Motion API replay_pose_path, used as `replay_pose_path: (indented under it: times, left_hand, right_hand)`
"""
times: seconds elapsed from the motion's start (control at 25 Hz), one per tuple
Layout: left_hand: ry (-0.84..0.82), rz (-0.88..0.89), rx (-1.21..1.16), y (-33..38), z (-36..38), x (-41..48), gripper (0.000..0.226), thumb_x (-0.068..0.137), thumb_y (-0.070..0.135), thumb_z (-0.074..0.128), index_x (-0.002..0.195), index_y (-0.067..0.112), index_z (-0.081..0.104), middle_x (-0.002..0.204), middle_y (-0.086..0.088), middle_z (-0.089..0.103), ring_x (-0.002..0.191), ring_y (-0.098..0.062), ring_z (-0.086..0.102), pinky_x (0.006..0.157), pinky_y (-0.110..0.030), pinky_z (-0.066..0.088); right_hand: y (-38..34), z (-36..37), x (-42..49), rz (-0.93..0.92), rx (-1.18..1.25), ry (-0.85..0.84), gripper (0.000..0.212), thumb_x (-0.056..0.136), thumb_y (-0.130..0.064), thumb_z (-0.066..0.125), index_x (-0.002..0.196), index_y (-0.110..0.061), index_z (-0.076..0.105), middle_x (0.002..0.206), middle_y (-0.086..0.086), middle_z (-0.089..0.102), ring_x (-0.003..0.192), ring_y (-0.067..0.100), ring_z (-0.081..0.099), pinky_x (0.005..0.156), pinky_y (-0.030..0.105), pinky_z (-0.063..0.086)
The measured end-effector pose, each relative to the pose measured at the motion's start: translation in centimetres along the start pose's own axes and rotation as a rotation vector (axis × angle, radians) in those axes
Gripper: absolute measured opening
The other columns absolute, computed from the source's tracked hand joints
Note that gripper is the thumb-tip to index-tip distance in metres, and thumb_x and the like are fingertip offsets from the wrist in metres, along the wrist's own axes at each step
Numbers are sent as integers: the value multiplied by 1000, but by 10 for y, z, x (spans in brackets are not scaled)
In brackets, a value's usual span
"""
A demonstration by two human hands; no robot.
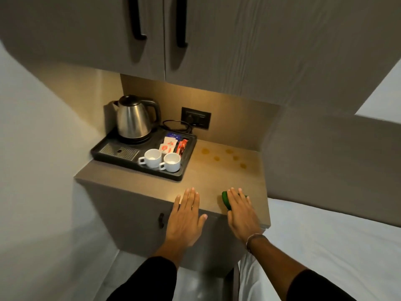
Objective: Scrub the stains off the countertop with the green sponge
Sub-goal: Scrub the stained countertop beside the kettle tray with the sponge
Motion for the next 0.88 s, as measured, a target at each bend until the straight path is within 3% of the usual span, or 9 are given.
replay_pose_path:
  times: [0.4, 0.56, 0.64, 0.76, 0.88]
  left_hand:
    - [-133, 106, -46, -8, 39, 142, 73, 108, 58, 27, 166, 18, 6, 178, -10, 2, 161, -32, -8, 129, -62, 2]
    - [-180, 118, -52, -16, 51, 151, 73, 109, 57, 24, 166, 19, -1, 178, -9, -4, 161, -30, -11, 128, -64, -3]
    - [-169, 109, -64, -17, 55, 150, 73, 108, 57, 21, 166, 20, -2, 178, -8, -5, 161, -28, -12, 128, -64, -4]
    - [-165, 107, -74, -16, 53, 150, 72, 107, 58, 18, 166, 22, -2, 177, -7, -6, 161, -27, -13, 128, -64, -4]
    - [-155, 98, -82, -16, 51, 149, 70, 108, 57, 18, 166, 22, -1, 177, -7, -5, 161, -27, -12, 128, -63, -2]
  right_hand:
    - [54, 27, 97, 221, -28, -92, 61, 106, -20, 42, 163, -18, 21, 173, 4, 20, 161, 26, 9, 129, 44, 6]
    - [60, 37, 99, 239, 12, -90, 69, 103, -43, 48, 164, -25, 21, 167, -11, 14, 160, 25, 4, 128, 47, 1]
    - [58, 40, 101, 235, 19, -63, 66, 105, -47, 45, 163, -26, 22, 168, -9, 16, 160, 23, 7, 130, 49, 4]
    - [53, 44, 86, 103, -8, -98, 60, 107, -44, 37, 162, -32, 17, 170, -8, 16, 160, 18, 11, 130, 51, 9]
    - [72, 45, 42, -88, -25, -190, 61, 105, -48, 28, 160, -49, 1, 170, -15, 14, 160, 9, 7, 130, 47, 8]
Point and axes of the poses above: each hand's wrist, its own x-axis towards the middle knuckle, its own z-axis out of the palm, y = z × x, the point moved 1 cm from there along x, towards the middle knuckle
